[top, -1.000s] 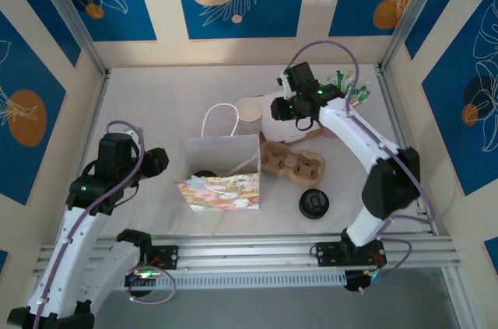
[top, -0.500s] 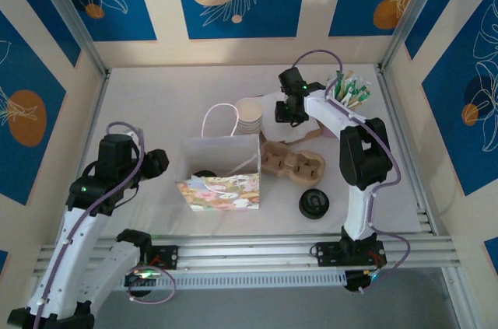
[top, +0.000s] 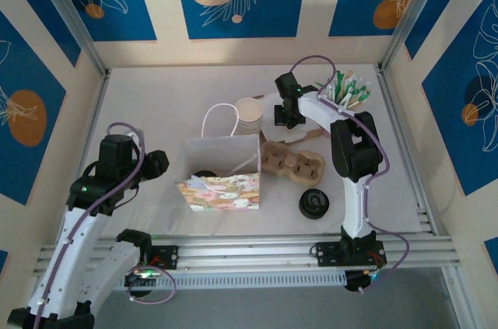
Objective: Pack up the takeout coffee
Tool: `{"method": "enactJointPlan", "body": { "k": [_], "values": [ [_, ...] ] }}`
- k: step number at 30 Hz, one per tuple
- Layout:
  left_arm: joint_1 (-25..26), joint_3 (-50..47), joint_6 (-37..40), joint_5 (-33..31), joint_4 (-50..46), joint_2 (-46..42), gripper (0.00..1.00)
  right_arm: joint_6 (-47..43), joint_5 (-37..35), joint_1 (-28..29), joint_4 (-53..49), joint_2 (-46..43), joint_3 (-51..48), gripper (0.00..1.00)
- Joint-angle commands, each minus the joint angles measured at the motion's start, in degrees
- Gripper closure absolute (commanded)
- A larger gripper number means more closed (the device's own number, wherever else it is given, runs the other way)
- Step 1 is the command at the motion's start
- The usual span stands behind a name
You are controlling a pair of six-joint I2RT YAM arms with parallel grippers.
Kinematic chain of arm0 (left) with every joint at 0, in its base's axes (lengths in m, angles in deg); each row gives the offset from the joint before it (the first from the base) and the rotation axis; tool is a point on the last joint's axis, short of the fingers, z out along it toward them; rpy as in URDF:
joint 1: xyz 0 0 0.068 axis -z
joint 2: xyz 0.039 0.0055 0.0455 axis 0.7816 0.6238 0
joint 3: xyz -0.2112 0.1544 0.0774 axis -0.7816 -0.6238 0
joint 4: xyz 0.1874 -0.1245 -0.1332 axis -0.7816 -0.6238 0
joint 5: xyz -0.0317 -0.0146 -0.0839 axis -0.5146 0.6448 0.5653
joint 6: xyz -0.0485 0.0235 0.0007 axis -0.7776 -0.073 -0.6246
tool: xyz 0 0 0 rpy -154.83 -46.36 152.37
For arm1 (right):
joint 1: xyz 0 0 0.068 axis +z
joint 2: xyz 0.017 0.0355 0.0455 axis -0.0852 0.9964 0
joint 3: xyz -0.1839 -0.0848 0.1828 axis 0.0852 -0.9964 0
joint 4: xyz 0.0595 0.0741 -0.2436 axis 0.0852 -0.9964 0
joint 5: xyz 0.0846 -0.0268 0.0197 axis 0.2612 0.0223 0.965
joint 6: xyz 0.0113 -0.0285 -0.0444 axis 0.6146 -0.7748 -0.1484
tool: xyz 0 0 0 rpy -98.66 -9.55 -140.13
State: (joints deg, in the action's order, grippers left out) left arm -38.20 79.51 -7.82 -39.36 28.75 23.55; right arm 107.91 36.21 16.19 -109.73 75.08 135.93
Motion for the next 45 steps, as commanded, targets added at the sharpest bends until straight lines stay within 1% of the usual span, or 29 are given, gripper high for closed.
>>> {"method": "enactJointPlan", "body": {
  "k": [1,5,9,15,19,21,25,30,32,34,36,38,45],
  "values": [
    [0.33,-0.05,0.91,-0.01,-0.94,-0.34,0.48,-0.35,-0.37,-0.43,1.07,-4.03,0.27,1.0],
    [0.41,0.46,1.0,-0.11,-1.19,-0.61,0.48,-0.85,-0.26,-0.36,0.78,-9.98,0.07,1.0],
    [0.45,0.92,1.13,-0.11,-1.37,-0.79,0.48,-1.17,0.09,0.27,0.59,-18.34,-0.62,1.0],
    [0.42,1.03,1.1,-0.11,-1.56,-1.35,0.48,-0.99,2.5,0.81,-0.64,-30.86,-0.49,1.0],
    [0.45,0.57,0.91,0.06,-1.03,-1.84,0.48,-2.44,5.74,2.93,-1.04,-38.26,0.73,1.0],
    [0.44,0.72,0.9,0.23,-0.94,-1.67,0.48,-3.91,5.54,5.56,-1.89,-40.93,2.26,1.0],
    [0.44,1.09,0.82,0.5,-0.78,-1.31,0.48,-9.59,1.2,15.33,-1.65,-45.4,3.99,1.0],
    [0.44,1.42,0.79,0.84,-0.5,-1.27,0.48,-18.69,-0.44,27.32,2.23,-49.78,2.14,1.0],
    [0.42,1.79,0.82,0.8,-0.64,-1.22,0.48,-23.38,-3.09,32.23,4.27,-51.06,0.25,1.0],
    [0.44,1.88,0.9,0.72,-0.85,-1.3,0.48,-26.27,-5.31,35.58,6.1,-51.93,-1.56,1.0],
    [0.41,1.88,0.91,0.59,-1.15,-1.4,0.48,-28.07,-7.11,38.04,7.82,-52.45,-3.28,1.0],
    [0.42,1.8,0.91,0.43,-1.37,-1.61,0.48,-30.42,-7.17,39.82,9.59,-52.57,-5.69,1.0],
    [0.41,1.88,0.74,0.33,-2.08,-1.75,0.48,-35.39,-10.94,42.34,11.2,-48.62,-8.35,1.0]
  ]
}}
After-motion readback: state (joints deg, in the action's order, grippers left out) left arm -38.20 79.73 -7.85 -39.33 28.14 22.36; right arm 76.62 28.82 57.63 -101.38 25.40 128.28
